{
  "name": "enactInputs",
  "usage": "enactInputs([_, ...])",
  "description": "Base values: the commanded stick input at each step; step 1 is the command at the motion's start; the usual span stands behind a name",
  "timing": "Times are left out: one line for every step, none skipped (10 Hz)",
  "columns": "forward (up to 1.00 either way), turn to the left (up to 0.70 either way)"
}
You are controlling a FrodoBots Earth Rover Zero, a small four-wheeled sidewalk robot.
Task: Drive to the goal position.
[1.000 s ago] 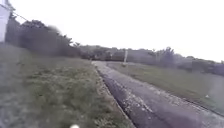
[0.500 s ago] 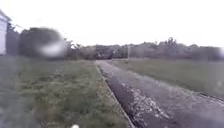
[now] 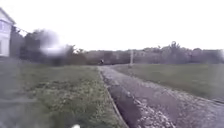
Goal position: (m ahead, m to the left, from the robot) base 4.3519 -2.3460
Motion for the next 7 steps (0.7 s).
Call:
enactInputs([0.70, -0.14])
enactInputs([0.70, -0.14])
enactInputs([0.70, -0.14])
enactInputs([0.70, -0.14])
enactInputs([0.70, -0.14])
enactInputs([0.70, -0.14])
enactInputs([0.70, -0.11])
